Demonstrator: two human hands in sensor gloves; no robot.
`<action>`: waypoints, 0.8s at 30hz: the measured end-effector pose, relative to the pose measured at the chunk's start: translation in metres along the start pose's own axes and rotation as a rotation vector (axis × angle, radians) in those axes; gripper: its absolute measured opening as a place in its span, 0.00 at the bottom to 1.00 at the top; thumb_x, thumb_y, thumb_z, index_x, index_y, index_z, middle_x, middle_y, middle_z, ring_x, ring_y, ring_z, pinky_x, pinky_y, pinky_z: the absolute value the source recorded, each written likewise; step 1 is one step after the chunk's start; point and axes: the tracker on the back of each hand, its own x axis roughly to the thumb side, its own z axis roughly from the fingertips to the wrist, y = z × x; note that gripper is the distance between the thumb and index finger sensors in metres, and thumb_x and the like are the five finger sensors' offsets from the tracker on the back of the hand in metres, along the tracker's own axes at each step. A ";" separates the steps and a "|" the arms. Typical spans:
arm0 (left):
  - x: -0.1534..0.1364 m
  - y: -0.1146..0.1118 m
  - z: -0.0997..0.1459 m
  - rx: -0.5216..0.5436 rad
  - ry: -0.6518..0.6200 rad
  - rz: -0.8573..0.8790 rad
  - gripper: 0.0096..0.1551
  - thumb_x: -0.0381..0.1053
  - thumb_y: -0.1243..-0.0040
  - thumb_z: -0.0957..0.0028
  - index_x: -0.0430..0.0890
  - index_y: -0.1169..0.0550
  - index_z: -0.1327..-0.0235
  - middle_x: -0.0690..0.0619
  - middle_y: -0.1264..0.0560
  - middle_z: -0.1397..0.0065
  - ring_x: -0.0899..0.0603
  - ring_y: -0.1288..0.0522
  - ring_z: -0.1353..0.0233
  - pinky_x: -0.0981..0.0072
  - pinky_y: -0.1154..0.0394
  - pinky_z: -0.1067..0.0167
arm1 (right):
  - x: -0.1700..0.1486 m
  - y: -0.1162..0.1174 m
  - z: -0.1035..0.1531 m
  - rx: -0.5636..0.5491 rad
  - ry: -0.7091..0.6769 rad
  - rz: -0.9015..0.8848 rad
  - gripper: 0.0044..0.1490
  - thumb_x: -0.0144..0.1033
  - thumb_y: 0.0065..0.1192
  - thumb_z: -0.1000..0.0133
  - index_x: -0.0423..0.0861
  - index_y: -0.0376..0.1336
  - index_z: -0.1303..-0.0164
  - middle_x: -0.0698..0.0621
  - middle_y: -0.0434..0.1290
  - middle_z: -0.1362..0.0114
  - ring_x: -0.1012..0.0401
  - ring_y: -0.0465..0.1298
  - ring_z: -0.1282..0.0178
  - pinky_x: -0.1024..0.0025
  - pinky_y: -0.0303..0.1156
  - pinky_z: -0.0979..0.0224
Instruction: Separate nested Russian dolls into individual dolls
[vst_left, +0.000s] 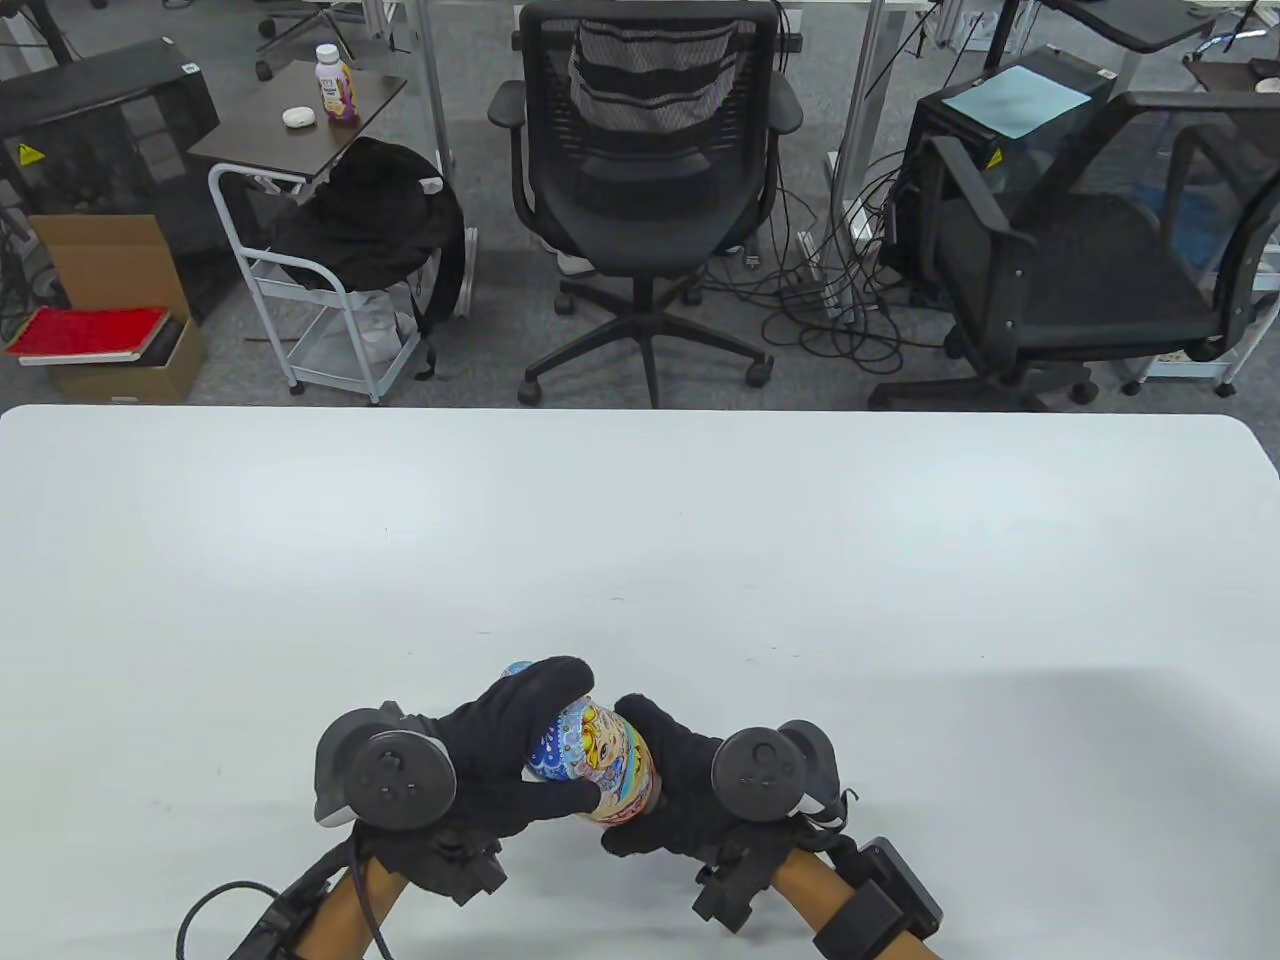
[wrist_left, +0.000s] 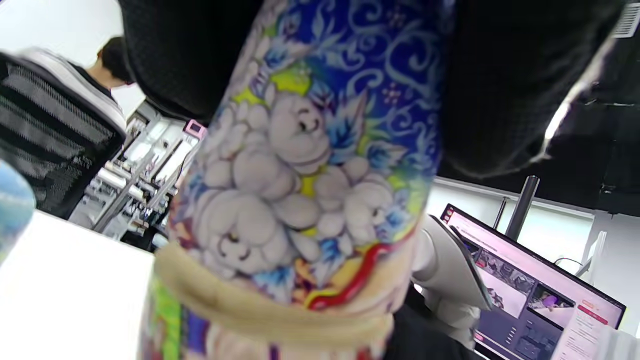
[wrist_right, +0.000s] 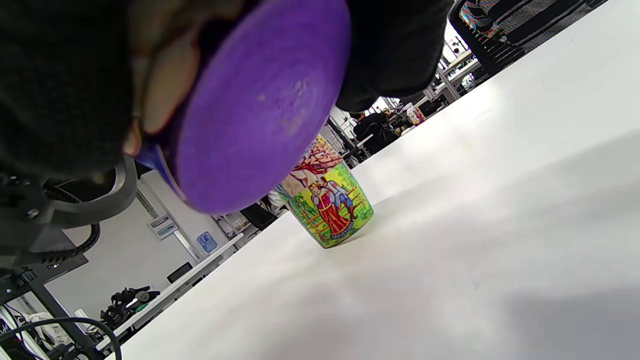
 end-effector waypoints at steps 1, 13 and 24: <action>0.000 0.000 0.000 0.002 -0.006 -0.024 0.56 0.68 0.31 0.49 0.45 0.43 0.17 0.38 0.36 0.19 0.31 0.26 0.28 0.46 0.25 0.33 | 0.000 0.000 0.000 0.001 -0.005 -0.010 0.76 0.62 0.81 0.67 0.37 0.45 0.20 0.38 0.67 0.21 0.45 0.73 0.24 0.53 0.73 0.24; -0.001 -0.004 -0.001 -0.032 -0.012 0.045 0.56 0.67 0.31 0.48 0.43 0.44 0.17 0.36 0.37 0.18 0.30 0.27 0.28 0.46 0.25 0.32 | -0.001 -0.003 0.001 -0.003 -0.010 -0.041 0.77 0.64 0.82 0.69 0.38 0.47 0.20 0.39 0.70 0.24 0.46 0.76 0.26 0.53 0.74 0.25; -0.005 0.009 0.002 0.054 -0.012 0.107 0.55 0.67 0.29 0.49 0.42 0.40 0.18 0.35 0.34 0.20 0.30 0.24 0.32 0.47 0.22 0.36 | 0.006 -0.001 -0.002 0.026 -0.027 -0.116 0.77 0.64 0.79 0.65 0.38 0.43 0.19 0.38 0.66 0.21 0.45 0.72 0.23 0.53 0.71 0.23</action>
